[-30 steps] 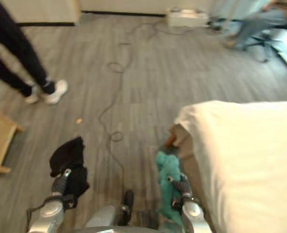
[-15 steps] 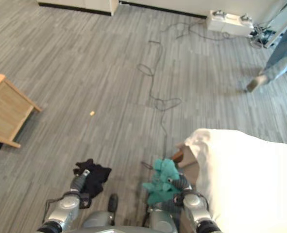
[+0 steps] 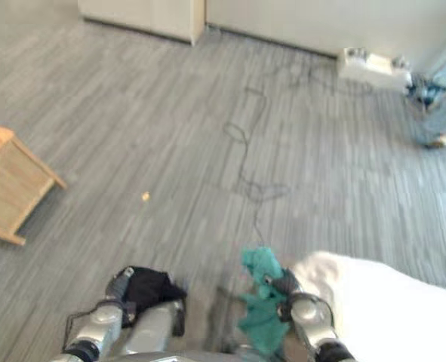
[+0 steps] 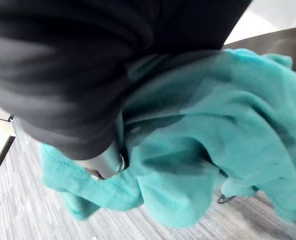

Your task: Tidy up the quilt and then pick up the clothes from the bed and put them into the laundry hamper.

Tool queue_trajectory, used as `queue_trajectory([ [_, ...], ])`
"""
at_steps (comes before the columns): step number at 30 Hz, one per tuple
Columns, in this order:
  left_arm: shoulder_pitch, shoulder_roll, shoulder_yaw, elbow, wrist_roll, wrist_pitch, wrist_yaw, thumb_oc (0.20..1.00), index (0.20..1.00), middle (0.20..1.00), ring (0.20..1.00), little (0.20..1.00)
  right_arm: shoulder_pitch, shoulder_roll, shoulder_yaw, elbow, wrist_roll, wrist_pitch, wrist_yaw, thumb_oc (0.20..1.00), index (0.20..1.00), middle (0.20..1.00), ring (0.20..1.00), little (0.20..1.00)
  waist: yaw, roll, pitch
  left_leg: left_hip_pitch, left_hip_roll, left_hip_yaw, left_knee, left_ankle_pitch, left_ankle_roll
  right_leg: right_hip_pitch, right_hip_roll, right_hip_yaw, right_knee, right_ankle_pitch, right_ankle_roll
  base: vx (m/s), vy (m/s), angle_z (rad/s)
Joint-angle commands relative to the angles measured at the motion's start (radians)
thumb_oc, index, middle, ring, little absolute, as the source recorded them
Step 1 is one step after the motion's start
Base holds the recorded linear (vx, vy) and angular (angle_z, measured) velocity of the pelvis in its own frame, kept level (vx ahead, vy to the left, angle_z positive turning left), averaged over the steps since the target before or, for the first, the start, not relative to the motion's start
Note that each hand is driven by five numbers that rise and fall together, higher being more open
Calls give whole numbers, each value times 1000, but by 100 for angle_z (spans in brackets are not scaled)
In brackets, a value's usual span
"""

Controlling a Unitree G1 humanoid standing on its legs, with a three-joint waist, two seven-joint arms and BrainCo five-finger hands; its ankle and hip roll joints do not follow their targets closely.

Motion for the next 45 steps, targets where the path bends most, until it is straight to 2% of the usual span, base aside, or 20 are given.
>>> queue_trajectory([
  [1,-82,81,-19,-112,-8,-49,36,200,200,200,200,200,-137,39,-88,-54,-20,-40,-1,200,200,200,200,200,-12,-1,61,193,-72,-133,-284,32,6,31,24,27,9,302,12,755,148,162],
  [3,-107,91,-38,-118,3,-55,39,200,200,200,200,200,-115,39,-95,-89,-2,-50,1,200,200,200,200,200,-87,26,72,299,-64,-267,-305,-10,-21,-98,64,24,-152,178,-37,925,69,180],
  [5,-107,90,-38,-118,3,-55,39,200,200,200,200,200,-115,38,-95,-89,-2,-50,1,200,200,200,200,200,-91,28,70,297,-63,-272,-305,-8,-22,-96,66,19,-157,181,-38,583,-83,199],
  [6,-105,85,-35,-151,-15,-69,31,200,200,200,200,200,-76,20,-117,-115,3,-41,-1,200,200,200,200,200,-150,32,67,376,-67,-405,-305,-78,-62,-142,84,137,-538,181,-41,751,-146,203],
  [12,-67,79,-1,-153,-18,-77,25,200,200,200,200,200,-49,16,-139,-113,-22,-19,6,200,200,200,200,200,-191,39,51,498,-46,-477,-305,-186,-73,-267,61,141,-676,270,1,689,-124,164],
  [15,3,54,15,-135,-42,-80,5,200,200,200,200,200,-17,18,-148,-101,-26,-10,16,200,200,200,200,200,-190,34,40,532,-49,-492,-113,-196,-98,-190,68,162,-633,294,-25,744,-154,42],
  [17,19,36,18,-136,-58,-72,-13,200,200,200,200,200,-28,19,-155,-114,4,-22,22,200,200,200,200,200,-155,25,70,330,-68,-379,326,-5,-176,-67,66,142,-651,267,-74,721,-226,20],
  [19,22,48,14,-155,-54,-69,-15,200,200,200,200,200,-41,15,-157,-117,30,-28,11,200,200,200,200,200,-118,-11,98,125,-25,-226,579,-10,-158,32,58,117,-681,227,-110,429,-280,48],
  [22,20,55,13,-162,-58,-70,-15,200,200,200,200,200,-52,7,-146,-99,27,-29,6,200,200,200,200,200,-87,-27,97,24,21,-118,476,-56,-133,95,61,79,-685,164,-114,542,-104,49],
  [23,48,59,16,-183,-54,-73,-20,200,200,200,200,200,-47,6,-136,-101,17,-30,5,200,200,200,200,200,-64,-21,81,-12,19,-53,239,-80,-111,142,75,60,-685,113,-103,853,111,50],
  [24,76,65,15,-202,-43,-69,-19,200,200,200,200,200,-59,7,-136,-87,3,-35,1,200,200,200,200,200,-47,-11,58,-19,28,8,-34,7,-112,200,99,34,-685,61,-89,1083,93,47],
  [25,69,71,14,-199,-33,-62,-9,200,200,200,200,200,-84,8,-131,-88,-6,-32,-6,200,200,200,200,200,-37,-22,53,-34,43,43,-65,2,-117,241,102,22,-685,39,-88,828,90,11],
  [28,68,62,20,-154,-62,-58,-20,200,200,200,200,200,-75,45,-129,-95,-19,-33,-3,200,200,200,200,200,-30,-33,42,60,-5,48,-97,-17,-46,215,65,-27,-407,90,-39,564,188,21],
  [30,42,65,22,-122,-45,-50,-6,200,200,200,200,200,-83,62,-141,-106,-27,-27,-3,200,200,200,200,200,-72,-24,57,137,-28,19,-124,-48,-15,102,-6,-27,-131,256,15,500,188,62],
  [32,32,76,24,-122,-48,-54,7,200,200,200,200,200,-86,73,-145,-113,-24,-33,-8,200,200,200,200,200,-103,7,63,218,-18,-38,-192,-52,-7,-23,-12,0,13,270,5,401,90,69],
  [36,24,104,13,-161,-48,-76,14,200,200,200,200,200,-71,78,-136,-128,-12,-38,-5,200,200,200,200,200,-157,13,66,337,-4,-164,-267,-66,-49,-122,18,26,-266,207,-33,616,-129,154],
  [38,10,119,15,-172,-33,-81,18,200,200,200,200,200,-67,66,-134,-127,-15,-35,-6,200,200,200,200,200,-177,11,61,396,9,-229,-295,-98,-82,-133,33,96,-529,212,-26,651,-212,163],
  [40,-20,141,18,-163,-2,-80,34,200,200,200,200,200,-60,52,-135,-120,-22,-21,-6,200,200,200,200,200,-190,-6,51,431,14,-288,-271,-159,-100,-142,52,216,-613,215,-18,607,-234,186],
  [42,5,127,27,-161,-19,-89,30,200,200,200,200,200,-63,46,-128,-126,-35,-22,1,200,200,200,200,200,-172,-22,47,425,15,-291,-166,-191,-114,-117,35,179,-573,232,-23,556,-229,136],
  [45,27,118,46,-183,-49,-96,13,200,200,200,200,200,-80,22,-129,-150,-26,-41,6,200,200,200,200,200,-152,-36,68,276,19,-255,178,-105,-161,-29,50,138,-594,202,-78,374,-218,73],
])
